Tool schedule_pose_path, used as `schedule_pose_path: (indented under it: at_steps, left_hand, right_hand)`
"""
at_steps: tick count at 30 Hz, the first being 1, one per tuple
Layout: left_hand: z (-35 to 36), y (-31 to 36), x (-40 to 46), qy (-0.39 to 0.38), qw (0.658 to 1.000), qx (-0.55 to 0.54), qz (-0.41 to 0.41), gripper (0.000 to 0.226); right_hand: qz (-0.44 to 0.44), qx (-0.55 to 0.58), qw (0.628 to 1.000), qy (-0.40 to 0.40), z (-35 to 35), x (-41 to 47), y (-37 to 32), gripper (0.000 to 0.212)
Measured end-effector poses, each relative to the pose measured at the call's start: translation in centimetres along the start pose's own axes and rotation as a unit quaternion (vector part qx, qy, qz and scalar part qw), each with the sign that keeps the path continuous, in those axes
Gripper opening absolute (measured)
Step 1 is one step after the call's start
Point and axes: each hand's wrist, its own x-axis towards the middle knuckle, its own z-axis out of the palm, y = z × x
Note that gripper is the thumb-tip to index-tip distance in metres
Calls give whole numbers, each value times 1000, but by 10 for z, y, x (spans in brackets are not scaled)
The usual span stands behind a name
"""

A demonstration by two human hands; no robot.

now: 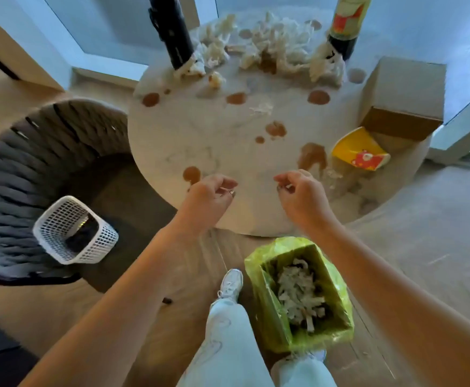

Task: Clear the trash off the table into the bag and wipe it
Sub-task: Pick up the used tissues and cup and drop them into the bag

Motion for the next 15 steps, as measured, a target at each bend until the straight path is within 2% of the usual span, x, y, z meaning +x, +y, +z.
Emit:
schedule_pose_path:
  at_steps: [7, 15]
  left_hand:
    - [-72, -38, 136, 23, 996, 82, 40, 28]
    - [-121, -85, 300, 106, 976, 174, 77, 45]
  right_hand:
    - [23, -35, 999, 7, 40, 124, -46, 24]
    - [30, -87, 996, -15, 90, 269, -70, 29]
